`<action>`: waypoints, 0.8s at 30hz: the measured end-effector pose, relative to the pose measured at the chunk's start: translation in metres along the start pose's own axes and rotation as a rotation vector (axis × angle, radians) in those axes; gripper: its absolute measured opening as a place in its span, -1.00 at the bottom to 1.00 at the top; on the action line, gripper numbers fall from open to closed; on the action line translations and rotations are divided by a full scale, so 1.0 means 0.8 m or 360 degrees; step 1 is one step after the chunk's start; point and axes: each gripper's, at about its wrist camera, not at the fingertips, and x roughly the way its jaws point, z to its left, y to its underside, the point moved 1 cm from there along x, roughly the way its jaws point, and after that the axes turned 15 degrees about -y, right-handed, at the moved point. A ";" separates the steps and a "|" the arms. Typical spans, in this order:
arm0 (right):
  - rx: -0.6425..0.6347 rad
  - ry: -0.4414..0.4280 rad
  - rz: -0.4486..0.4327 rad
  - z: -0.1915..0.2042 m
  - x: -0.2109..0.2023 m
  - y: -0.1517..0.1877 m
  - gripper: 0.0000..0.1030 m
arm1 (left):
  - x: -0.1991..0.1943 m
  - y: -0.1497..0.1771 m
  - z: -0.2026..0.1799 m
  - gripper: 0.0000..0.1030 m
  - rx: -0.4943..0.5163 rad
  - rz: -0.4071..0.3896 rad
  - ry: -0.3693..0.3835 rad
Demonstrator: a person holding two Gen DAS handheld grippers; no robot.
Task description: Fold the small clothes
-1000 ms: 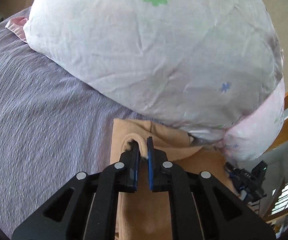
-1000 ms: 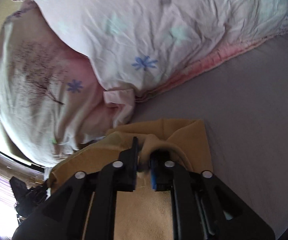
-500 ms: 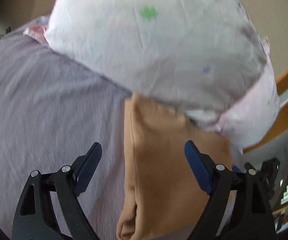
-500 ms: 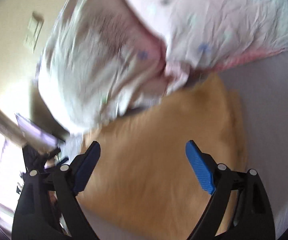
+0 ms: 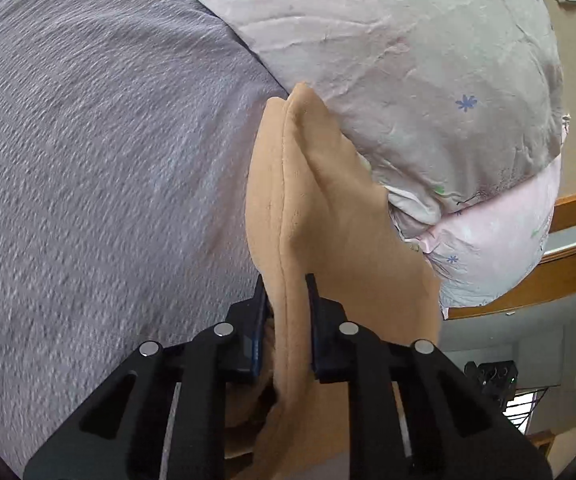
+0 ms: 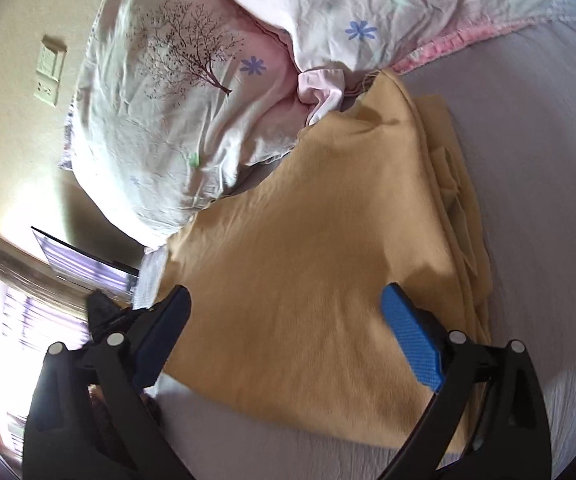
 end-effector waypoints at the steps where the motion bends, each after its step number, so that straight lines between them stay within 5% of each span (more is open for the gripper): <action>1: -0.0002 -0.0010 -0.0016 0.002 -0.008 0.000 0.87 | -0.007 0.000 -0.005 -0.70 0.0017 -0.0014 -0.0002; 5: -0.0054 -0.0010 -0.0114 0.011 -0.050 0.001 0.87 | -0.044 0.004 -0.065 -0.70 0.0097 -0.0075 0.0073; 10: -0.0045 -0.0046 -0.0271 0.004 -0.102 0.005 0.87 | -0.051 0.039 -0.200 -0.71 0.0320 -0.0091 0.0197; 15: 0.0024 0.0008 -0.0365 -0.022 -0.139 0.010 0.87 | 0.035 0.120 -0.333 -0.71 0.0557 0.0125 0.0306; 19: 0.0066 0.0050 -0.0412 -0.042 -0.161 0.009 0.87 | 0.125 0.176 -0.383 -0.62 0.0676 0.0288 0.0162; 21: 0.0067 0.0072 -0.0416 -0.046 -0.169 0.006 0.87 | 0.144 0.187 -0.390 -0.38 0.0690 0.0354 0.0193; 22: 0.0057 0.0080 -0.0414 -0.047 -0.171 0.006 0.87 | 0.134 0.188 -0.391 -0.20 0.0715 0.0338 0.0306; 24: 0.0029 0.0095 -0.0404 -0.045 -0.173 0.001 0.87 | 0.105 0.183 -0.395 0.65 0.0771 0.0320 0.0519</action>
